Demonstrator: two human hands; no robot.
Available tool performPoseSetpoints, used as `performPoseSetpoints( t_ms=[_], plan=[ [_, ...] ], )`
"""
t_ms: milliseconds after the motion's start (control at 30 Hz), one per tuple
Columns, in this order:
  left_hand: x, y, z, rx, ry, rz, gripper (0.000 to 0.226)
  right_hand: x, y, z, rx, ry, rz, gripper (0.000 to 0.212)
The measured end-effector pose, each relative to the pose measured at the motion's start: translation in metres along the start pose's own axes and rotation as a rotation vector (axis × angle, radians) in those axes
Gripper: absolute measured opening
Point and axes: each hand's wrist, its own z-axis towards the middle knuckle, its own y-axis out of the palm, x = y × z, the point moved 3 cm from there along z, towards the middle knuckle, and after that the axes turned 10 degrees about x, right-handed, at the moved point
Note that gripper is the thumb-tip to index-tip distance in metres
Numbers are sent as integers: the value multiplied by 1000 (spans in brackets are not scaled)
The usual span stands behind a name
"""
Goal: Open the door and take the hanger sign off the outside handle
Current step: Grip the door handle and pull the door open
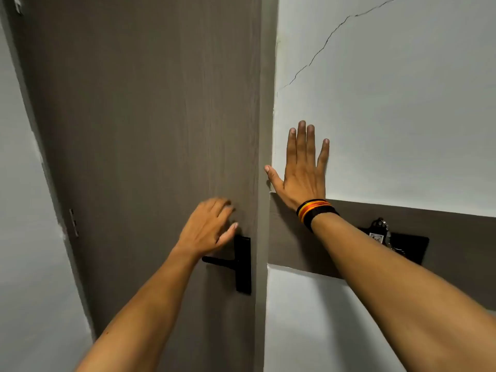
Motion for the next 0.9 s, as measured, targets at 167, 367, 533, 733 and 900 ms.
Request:
performPoseSetpoints(
  t_ms=[167,367,533,733,900],
  plan=[
    [-4,68,-62,-194,-42,-50,62,-14,28,3,73,30,-74,100],
    [4,129,-91,-325,-109,-114,81,-17,44,2,195,11,-107,99],
    [12,156,-104,-148,-334,-229,70,-17,45,2,251,10,-117,99],
    [25,170,-115,-127,-633,-366,71,-18,44,2,288,20,-121,97],
    [35,182,-123,-78,-810,-445,66,-21,41,4,320,19,-123,97]
  ],
)
